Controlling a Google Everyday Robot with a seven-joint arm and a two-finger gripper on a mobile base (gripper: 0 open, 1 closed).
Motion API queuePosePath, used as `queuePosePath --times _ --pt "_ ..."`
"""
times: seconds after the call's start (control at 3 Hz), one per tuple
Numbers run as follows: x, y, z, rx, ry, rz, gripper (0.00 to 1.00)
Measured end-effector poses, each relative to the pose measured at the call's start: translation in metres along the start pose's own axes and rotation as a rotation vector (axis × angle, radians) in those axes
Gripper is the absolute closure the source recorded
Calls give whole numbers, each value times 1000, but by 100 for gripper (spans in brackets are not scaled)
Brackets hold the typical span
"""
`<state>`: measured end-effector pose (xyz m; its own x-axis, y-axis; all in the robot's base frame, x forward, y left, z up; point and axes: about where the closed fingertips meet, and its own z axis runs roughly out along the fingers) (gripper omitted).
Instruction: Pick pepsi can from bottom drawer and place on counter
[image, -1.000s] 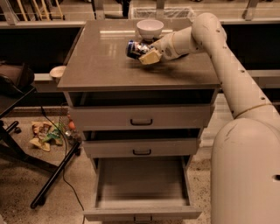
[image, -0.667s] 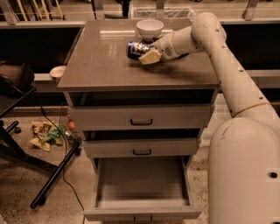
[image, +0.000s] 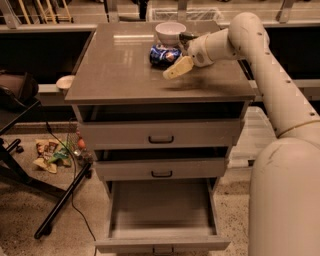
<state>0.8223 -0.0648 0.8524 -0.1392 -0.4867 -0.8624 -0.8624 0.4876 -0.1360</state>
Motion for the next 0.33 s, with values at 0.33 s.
queuePosePath --times 0.33 --pt "-4 -1 -47 74 -27 -5 0"
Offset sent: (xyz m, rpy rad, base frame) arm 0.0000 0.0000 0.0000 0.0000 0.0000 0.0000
